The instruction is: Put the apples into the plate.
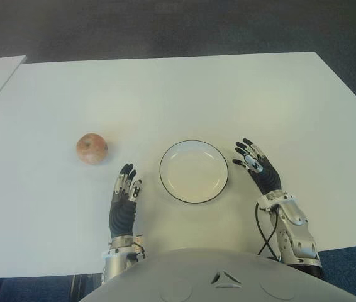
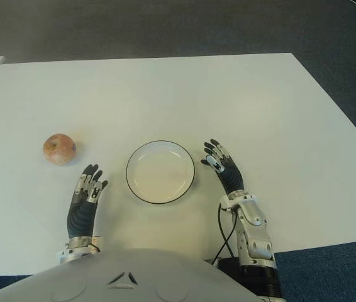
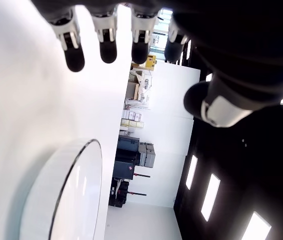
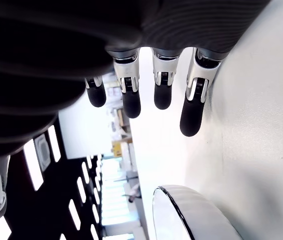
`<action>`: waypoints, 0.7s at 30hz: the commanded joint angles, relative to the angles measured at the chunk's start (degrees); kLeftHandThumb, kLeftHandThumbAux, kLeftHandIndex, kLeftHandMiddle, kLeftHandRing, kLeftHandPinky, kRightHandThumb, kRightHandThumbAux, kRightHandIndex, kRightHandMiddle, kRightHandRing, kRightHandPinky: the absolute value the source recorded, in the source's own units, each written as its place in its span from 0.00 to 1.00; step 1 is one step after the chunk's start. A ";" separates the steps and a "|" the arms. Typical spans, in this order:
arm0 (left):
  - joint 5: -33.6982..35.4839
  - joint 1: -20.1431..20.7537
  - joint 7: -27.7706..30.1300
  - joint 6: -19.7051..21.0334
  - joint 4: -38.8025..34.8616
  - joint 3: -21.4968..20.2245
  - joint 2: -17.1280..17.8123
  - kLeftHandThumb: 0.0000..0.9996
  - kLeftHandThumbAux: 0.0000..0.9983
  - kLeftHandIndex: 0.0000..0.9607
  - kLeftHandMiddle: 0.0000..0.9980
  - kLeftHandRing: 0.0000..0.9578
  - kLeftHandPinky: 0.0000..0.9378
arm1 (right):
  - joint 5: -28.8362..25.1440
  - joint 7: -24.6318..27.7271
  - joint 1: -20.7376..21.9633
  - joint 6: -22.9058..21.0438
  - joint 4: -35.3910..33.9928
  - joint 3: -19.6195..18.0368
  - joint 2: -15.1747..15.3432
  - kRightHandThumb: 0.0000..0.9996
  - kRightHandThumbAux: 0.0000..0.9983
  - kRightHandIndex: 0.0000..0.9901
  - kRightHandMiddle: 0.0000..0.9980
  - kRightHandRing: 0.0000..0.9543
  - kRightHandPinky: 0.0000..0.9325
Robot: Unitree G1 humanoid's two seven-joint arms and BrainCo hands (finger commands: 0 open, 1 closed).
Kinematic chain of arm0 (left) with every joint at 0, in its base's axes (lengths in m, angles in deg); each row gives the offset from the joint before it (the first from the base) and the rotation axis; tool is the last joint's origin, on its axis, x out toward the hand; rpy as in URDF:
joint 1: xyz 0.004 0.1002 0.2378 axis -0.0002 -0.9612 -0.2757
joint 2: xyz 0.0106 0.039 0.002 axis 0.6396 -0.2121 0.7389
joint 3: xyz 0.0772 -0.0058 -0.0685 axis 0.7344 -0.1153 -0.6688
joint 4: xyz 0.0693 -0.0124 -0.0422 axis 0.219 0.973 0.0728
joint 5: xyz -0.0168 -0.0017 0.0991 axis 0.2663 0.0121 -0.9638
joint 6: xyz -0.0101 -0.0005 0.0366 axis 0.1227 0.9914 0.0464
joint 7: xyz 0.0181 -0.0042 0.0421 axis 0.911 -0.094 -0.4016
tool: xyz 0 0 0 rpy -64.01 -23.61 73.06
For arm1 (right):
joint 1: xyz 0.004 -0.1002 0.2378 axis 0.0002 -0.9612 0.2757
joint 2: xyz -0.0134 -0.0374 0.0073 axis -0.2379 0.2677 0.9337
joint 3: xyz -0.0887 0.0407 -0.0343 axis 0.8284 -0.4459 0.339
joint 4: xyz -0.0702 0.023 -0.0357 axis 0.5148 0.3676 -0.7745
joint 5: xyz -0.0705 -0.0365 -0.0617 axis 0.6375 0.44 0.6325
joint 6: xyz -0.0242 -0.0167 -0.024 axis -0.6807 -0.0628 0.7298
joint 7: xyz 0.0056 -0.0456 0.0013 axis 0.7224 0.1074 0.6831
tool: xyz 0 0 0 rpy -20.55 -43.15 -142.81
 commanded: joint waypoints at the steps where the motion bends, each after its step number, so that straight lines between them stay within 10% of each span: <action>1: 0.12 0.27 -0.41 -0.05 -0.68 2.64 -2.93 0.31 0.53 0.06 0.03 0.05 0.11 | 0.62 -0.11 -1.11 -1.64 0.91 0.35 0.07 0.11 0.52 0.04 0.13 0.07 0.00; 21: 5.14 -0.17 2.42 -1.96 -0.17 0.60 -1.40 0.20 0.48 0.06 0.02 0.03 0.11 | 0.45 -0.45 -2.43 -2.26 -1.20 1.14 -0.55 0.12 0.51 0.05 0.14 0.08 0.01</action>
